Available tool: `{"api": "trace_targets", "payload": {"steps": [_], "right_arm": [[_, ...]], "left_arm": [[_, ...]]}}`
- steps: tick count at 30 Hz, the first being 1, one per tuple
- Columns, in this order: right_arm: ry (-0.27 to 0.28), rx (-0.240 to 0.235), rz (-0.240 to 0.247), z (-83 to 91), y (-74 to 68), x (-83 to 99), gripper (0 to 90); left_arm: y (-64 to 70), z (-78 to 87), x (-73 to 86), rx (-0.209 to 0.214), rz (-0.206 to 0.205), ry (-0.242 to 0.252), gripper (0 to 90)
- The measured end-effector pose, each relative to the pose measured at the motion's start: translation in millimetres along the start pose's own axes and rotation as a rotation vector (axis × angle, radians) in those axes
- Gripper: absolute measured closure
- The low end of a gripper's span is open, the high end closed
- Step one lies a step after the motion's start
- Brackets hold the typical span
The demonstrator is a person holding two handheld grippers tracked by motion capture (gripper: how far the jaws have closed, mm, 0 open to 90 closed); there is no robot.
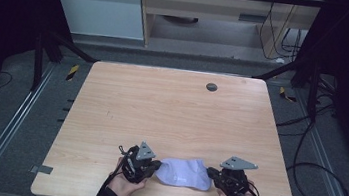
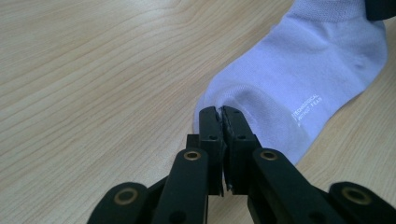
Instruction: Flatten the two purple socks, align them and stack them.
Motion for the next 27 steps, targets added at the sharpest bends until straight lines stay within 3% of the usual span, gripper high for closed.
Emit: {"api": "trace_targets", "payload": {"steps": [10,15,18,22,27], "right_arm": [[-0.042,0.031,-0.005,-11.7,11.4,7.7,85.8],[-0.053,0.048,0.004,-13.7,12.4,9.8,77.3],[-0.013,0.061,0.017,-9.0,10.7,6.0,72.2],[0.069,0.040,0.048,-4.9,4.7,-2.4,75.4],[0.078,-0.010,0.059,-15.9,-1.4,-4.5,87.8]], "left_arm": [[-1.6,-9.6,6.2,-0.006,0.001,-0.025,85.7],[-4.3,-6.9,5.6,-0.018,0.013,-0.003,76.9],[-6.3,1.4,-1.1,-0.035,0.024,0.047,71.0],[0.9,8.7,-13.1,-0.027,0.013,0.105,70.9],[21.2,-8.1,-13.7,-0.018,-0.052,0.083,77.3]]}}
Point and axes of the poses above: each handheld gripper's, and its own axes: z roughly backward along the jaws, x roughly out of its underside, y roughly to its right, the point moved 5 cm from there along -z, roughly forward along the jaws, and after that the axes turned 13 degrees about -x, right-handed, at the moved point
